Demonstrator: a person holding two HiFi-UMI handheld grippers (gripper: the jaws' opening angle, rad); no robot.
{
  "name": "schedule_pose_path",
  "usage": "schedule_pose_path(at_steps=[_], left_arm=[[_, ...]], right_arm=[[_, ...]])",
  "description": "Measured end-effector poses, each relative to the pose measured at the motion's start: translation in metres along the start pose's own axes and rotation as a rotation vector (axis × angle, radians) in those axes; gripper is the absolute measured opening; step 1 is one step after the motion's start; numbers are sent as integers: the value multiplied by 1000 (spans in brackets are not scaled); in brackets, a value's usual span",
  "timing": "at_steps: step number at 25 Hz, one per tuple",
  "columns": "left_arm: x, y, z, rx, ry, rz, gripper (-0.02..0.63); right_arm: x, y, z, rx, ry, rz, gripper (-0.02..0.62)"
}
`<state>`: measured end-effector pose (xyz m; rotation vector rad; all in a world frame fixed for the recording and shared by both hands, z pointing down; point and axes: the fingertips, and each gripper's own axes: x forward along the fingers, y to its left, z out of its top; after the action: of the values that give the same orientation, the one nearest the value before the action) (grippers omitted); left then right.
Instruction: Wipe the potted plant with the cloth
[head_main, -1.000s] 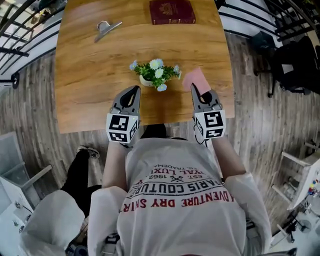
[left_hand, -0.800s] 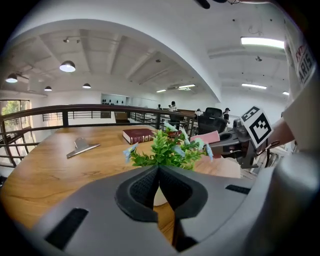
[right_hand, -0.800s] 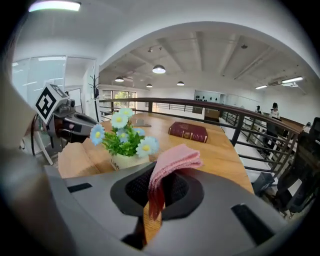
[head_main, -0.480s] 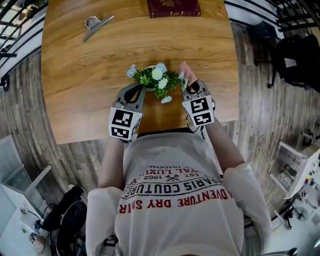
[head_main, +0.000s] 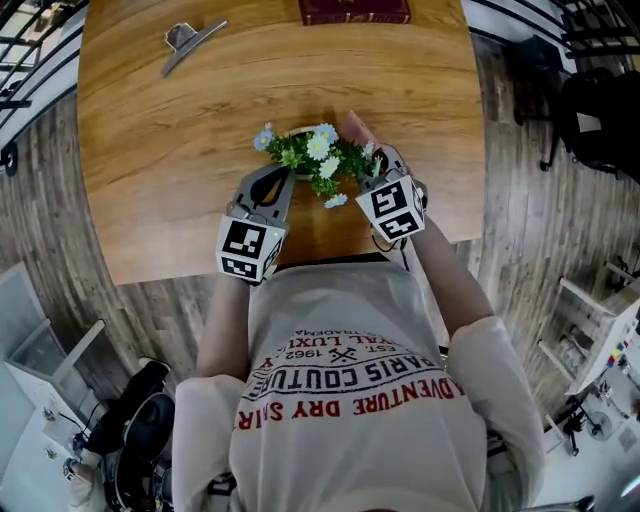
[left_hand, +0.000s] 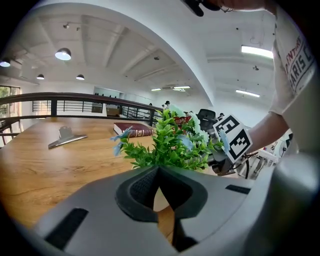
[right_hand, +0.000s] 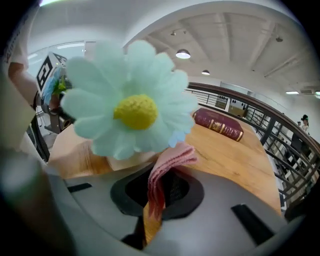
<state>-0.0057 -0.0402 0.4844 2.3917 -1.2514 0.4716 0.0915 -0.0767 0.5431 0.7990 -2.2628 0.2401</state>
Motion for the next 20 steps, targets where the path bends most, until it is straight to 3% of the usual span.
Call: schedule_pose_path(at_steps=[9, 20], left_arm=[[2, 2, 5, -65, -37, 12, 15], [5, 4, 8, -35, -44, 22, 15]], right_arm=[[-9, 26, 2, -144, -8, 108, 37], [-14, 50, -11, -146, 7, 175, 37]])
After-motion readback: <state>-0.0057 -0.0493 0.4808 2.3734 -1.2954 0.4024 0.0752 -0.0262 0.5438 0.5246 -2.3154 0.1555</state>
